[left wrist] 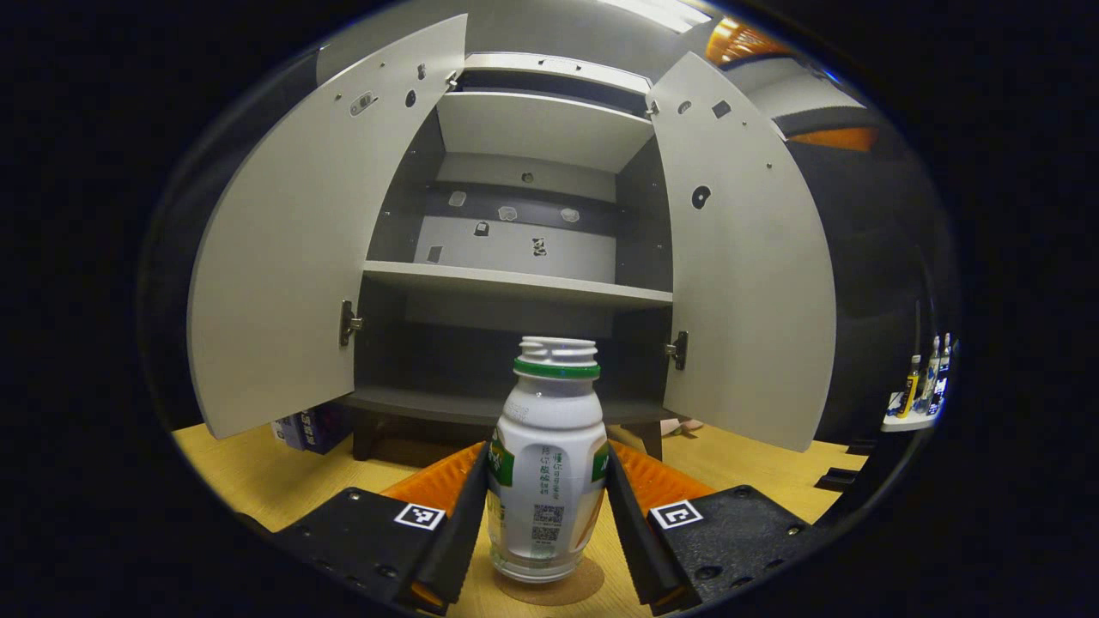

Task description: Grasp the bottle in the cabinet with the left hand and place it on the coaster, then close the right door with the right hand and the left door with the left hand.

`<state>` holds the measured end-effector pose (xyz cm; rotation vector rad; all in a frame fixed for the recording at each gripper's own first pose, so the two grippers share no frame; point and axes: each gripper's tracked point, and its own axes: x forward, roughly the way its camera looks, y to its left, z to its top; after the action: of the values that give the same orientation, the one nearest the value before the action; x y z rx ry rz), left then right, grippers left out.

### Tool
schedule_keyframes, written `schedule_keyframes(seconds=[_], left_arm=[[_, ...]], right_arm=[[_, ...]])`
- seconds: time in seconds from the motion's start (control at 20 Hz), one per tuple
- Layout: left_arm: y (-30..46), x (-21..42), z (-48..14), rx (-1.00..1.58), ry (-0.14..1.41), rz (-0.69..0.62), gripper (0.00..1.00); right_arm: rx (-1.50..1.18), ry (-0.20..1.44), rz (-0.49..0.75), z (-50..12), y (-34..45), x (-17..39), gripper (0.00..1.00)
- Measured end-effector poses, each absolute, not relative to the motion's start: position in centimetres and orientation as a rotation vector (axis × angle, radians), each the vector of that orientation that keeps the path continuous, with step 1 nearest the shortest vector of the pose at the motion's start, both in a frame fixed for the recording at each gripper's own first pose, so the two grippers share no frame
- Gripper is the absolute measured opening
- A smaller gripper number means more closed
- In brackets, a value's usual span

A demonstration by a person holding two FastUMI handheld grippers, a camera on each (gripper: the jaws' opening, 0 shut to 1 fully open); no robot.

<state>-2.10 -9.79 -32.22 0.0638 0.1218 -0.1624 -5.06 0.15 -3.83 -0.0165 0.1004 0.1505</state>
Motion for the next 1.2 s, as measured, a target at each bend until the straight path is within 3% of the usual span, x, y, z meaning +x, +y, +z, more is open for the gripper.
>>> schedule_keyframes(seconds=[0.8, 0.95, 1.15, 1.2], left_arm=[[-10.4, -3.2, -36.7, 0.071, 0.139, -0.144, 0.75], [-10.9, -3.2, -37.0, 0.071, 0.164, -0.171, 0.79], [-10.8, -3.0, -36.1, 0.052, 0.176, -0.178, 0.96], [-10.7, -3.0, -35.5, 0.053, 0.171, -0.177, 0.96]], right_arm=[[-0.08, 0.124, 0.13, -4.4, -1.7, -6.6, 0.98], [-0.08, 0.124, 0.13, -4.6, -1.8, -6.5, 0.98], [-0.067, 0.127, 0.118, -4.8, -2.2, -6.1, 0.98], [-0.065, 0.125, 0.117, -4.8, -2.3, -6.0, 0.98]])
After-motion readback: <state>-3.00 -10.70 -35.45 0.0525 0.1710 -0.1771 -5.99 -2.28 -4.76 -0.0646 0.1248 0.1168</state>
